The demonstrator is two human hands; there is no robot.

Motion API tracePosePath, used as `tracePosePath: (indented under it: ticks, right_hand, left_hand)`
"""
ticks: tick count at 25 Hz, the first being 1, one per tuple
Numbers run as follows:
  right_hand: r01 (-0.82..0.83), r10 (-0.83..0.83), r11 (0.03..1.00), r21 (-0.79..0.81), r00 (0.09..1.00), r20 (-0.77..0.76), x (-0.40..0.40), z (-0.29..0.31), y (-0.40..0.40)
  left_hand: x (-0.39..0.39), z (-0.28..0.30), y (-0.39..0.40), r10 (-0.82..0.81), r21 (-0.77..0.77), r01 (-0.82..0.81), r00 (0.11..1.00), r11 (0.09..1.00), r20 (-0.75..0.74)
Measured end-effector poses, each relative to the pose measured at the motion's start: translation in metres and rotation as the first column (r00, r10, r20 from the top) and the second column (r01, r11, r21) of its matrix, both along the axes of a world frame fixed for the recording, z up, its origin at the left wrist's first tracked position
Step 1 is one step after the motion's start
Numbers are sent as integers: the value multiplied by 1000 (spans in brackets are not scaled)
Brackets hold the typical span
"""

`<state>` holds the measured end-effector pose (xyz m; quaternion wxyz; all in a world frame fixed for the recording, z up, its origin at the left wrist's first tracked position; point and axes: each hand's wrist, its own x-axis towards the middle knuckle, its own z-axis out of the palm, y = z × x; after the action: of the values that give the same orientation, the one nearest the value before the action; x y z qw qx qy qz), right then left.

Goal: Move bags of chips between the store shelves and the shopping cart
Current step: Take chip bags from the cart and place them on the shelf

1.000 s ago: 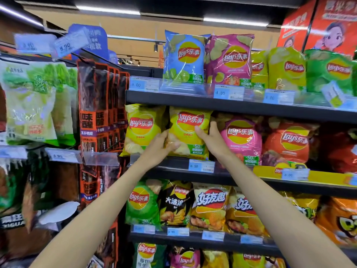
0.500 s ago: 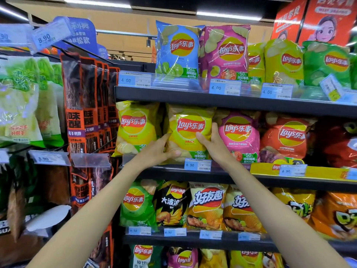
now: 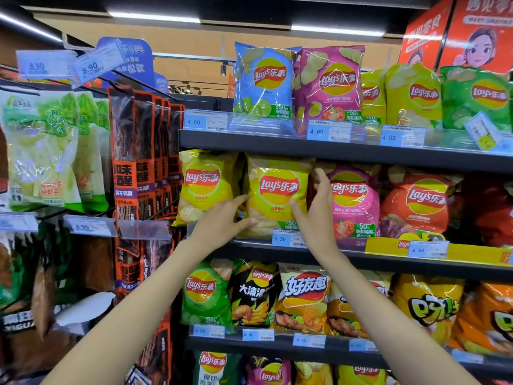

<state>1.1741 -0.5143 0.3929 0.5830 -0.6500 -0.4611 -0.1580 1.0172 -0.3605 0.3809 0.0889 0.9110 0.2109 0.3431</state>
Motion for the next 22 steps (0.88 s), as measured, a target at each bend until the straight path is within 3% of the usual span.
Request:
tracePosePath:
  ticks: [2, 4, 6, 11, 13, 15, 17, 19, 22]
  right_hand:
    - [108, -112, 994, 28, 962, 248, -5, 1, -6]
    - [234, -170, 971, -49, 820, 547, -8, -4, -4]
    - [325, -128, 934, -146, 689, 713, -9, -8, 8]
    - [392, -132, 899, -197, 670, 731, -12, -6, 25]
    - [349, -126, 925, -150, 653, 747, -23, -5, 27]
    - [241, -19, 955, -174, 632, 774, -42, -3, 32]
    - [80, 158, 947, -311, 726, 669, -66, -2, 45]
    - [-77, 276, 886, -457, 880, 386, -84, 1, 63]
    - [-190, 288, 820, -539, 952, 103, -93, 5, 96]
  left_hand:
    - [-8, 2, 0, 1, 47, -3, 999, 999, 44]
    - [-16, 5, 5, 19, 83, -26, 996, 996, 81]
    - [-25, 12, 13, 60, 93, -73, 988, 993, 140]
    - [-55, 28, 40, 119, 100, -142, 970, 985, 210]
    - [-67, 28, 50, 125, 132, -156, 969, 979, 215]
    - [-76, 28, 58, 147, 132, -184, 957, 974, 250]
    - [-80, 28, 69, 217, 46, -235, 945, 971, 244]
    - [-79, 30, 84, 303, -90, -295, 948, 951, 101]
    - [-76, 31, 100, 252, -302, -270, 963, 914, -98]
